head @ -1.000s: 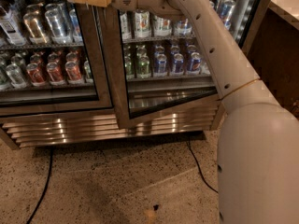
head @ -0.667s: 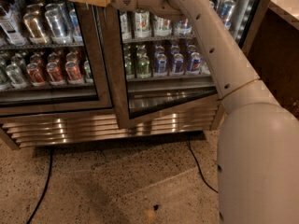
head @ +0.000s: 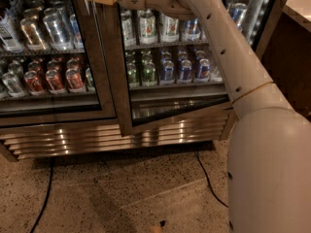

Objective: Open right fridge door

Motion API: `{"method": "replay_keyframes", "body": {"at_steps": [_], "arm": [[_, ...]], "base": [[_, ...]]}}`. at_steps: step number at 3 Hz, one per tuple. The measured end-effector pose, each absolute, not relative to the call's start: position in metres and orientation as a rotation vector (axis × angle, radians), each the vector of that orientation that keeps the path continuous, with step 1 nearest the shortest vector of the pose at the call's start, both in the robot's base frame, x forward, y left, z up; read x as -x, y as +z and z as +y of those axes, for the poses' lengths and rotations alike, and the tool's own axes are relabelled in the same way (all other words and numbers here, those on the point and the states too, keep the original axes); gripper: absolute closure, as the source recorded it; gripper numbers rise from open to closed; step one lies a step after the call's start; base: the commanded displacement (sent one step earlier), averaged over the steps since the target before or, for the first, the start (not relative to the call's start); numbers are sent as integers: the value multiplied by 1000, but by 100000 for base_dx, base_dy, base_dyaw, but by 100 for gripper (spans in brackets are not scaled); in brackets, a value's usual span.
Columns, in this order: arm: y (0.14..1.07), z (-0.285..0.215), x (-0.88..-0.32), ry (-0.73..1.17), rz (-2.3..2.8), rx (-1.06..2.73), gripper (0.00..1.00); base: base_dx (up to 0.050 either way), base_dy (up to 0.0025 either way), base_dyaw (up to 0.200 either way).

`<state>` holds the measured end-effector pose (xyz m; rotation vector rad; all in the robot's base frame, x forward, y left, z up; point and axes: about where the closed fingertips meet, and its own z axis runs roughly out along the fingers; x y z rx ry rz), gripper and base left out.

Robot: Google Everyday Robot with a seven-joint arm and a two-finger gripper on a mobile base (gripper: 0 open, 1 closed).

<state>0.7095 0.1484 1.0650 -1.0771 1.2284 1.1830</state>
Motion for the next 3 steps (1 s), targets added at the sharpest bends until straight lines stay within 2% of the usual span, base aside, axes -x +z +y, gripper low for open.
{"method": "replay_keyframes", "body": {"at_steps": [1,2,3], "arm": [[1065,148,-709,1183,1228,1077,44],[1065,148,-709,1183,1228,1077,60],[1065,148,-709,1183,1228,1077,84]], "base": [[0,0,0],[0,0,0],[0,0,0]]}}
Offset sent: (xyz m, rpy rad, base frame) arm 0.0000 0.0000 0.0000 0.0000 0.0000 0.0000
